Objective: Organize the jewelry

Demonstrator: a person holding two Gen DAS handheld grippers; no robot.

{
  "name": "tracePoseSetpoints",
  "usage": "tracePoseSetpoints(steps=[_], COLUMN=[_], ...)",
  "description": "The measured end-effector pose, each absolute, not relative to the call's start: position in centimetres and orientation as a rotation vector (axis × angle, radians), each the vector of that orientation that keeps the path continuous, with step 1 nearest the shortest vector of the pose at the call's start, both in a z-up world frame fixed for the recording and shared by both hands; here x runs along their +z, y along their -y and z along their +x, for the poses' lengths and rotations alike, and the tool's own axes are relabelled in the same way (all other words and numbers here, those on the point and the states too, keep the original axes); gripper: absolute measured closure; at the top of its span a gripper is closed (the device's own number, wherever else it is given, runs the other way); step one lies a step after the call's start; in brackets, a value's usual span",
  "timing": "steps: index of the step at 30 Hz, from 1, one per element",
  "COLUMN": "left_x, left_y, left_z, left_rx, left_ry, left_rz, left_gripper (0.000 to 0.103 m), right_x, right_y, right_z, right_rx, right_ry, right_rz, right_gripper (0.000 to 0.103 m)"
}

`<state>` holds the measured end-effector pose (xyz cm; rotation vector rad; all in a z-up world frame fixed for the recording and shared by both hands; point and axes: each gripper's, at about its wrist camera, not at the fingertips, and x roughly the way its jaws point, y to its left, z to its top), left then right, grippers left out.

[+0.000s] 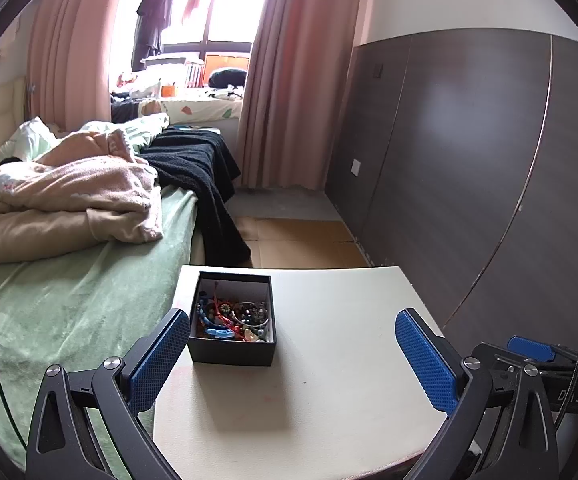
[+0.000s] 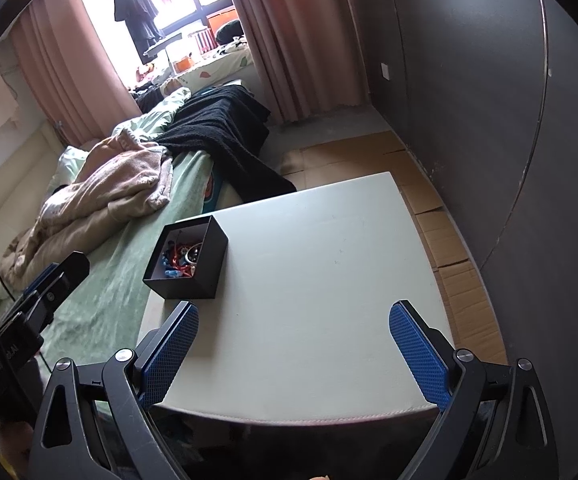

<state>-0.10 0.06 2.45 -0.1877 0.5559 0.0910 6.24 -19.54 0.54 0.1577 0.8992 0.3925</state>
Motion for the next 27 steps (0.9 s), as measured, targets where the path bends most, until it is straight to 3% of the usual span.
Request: tracePoseSetpoints(steps=[27], left_x=[1.4], left_y=[0.0], left_z=[0.8], left_rx=[0.111], left_ry=[-0.587], left_rz=[-0.165], left_gripper=[0.0], right_x=[-0.3], right_y=[19.9], right_z=[6.6], right_rx=[0.373], right_ry=[-0.927], right_rz=[0.152], right_gripper=[0.006])
